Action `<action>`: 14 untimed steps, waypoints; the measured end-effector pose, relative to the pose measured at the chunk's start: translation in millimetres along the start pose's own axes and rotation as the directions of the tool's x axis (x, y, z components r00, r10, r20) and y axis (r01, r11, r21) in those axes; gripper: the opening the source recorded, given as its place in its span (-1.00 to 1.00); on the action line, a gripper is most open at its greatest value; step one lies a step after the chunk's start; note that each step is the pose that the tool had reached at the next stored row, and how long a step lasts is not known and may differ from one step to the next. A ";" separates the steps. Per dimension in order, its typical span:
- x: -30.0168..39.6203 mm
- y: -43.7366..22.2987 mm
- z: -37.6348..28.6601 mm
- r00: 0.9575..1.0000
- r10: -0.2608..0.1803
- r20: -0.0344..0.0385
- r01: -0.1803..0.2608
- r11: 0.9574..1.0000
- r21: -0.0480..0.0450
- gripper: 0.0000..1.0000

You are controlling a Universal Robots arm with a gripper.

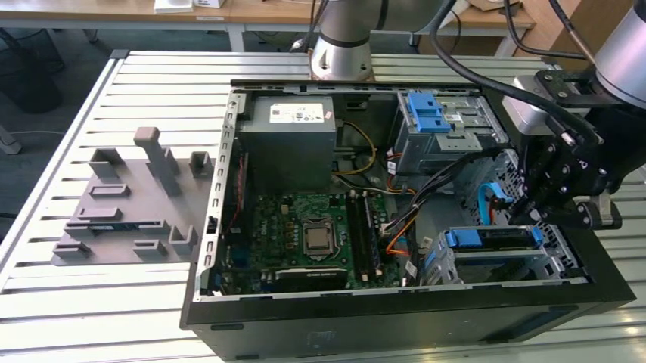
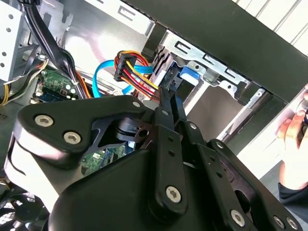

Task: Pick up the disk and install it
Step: 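Insert the first disk wire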

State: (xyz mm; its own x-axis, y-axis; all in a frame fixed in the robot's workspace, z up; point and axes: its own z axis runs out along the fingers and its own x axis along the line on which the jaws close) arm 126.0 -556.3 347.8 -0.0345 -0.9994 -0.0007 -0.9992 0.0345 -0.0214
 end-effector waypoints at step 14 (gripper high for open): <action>0.7 0.3 0.3 1.000 0.010 0.000 -0.010 1.000 -0.010 -0.68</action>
State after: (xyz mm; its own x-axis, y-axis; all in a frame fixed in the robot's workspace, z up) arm 125.6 -557.0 347.5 -0.0444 -0.9990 -0.0005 -0.9990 0.0444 -0.0109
